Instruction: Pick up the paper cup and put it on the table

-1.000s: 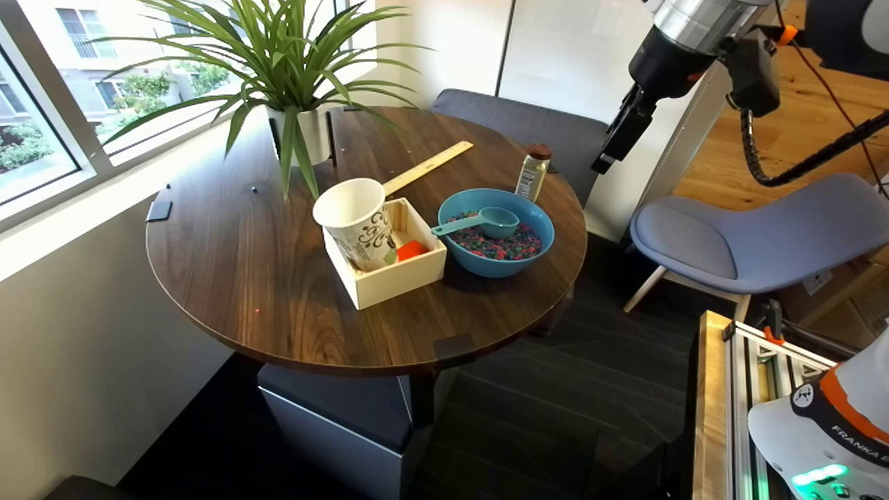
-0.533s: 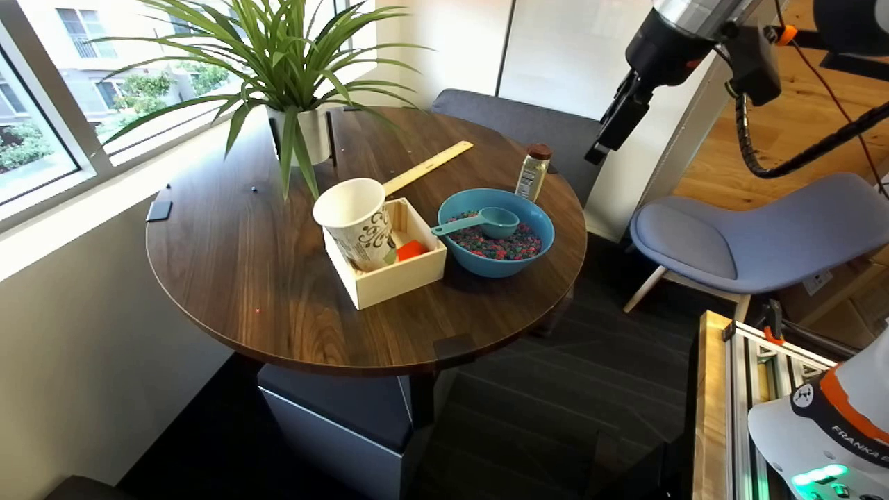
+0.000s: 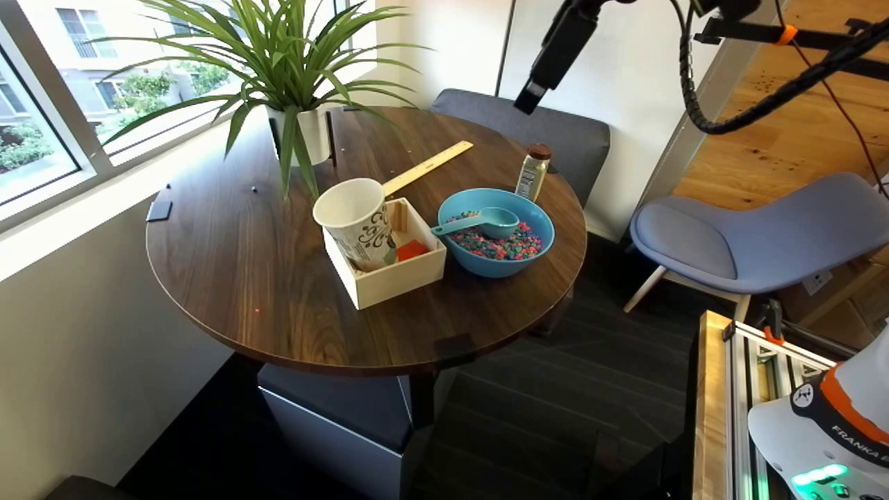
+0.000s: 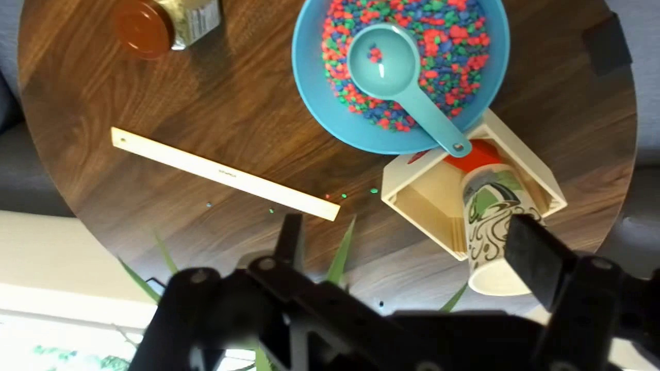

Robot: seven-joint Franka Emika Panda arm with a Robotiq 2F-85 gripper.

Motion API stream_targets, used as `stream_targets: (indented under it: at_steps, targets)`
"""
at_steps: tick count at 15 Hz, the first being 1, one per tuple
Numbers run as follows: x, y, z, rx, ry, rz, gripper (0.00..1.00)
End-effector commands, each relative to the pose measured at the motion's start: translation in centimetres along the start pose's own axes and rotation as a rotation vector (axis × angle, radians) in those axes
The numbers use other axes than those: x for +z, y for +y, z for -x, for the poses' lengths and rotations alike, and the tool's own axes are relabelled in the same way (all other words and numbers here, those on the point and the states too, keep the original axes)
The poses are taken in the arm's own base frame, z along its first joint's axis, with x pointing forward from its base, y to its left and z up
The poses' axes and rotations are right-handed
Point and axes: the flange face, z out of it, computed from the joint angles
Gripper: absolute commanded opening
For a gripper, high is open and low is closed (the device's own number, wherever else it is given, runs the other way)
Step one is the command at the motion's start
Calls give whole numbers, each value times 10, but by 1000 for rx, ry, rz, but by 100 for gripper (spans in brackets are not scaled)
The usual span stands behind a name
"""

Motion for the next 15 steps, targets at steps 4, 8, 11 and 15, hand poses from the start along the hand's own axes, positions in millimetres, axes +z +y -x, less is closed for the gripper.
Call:
stream_targets:
  at_steps: [4,8,11,15]
  targets:
    - [43,-48,-47,23,-168,8,100]
    - [51,-51,-56,26,-175,3,100]
    - [69,-62,-65,227,-277,60,100]
    - [84,-80,-85,429,-365,70,100]
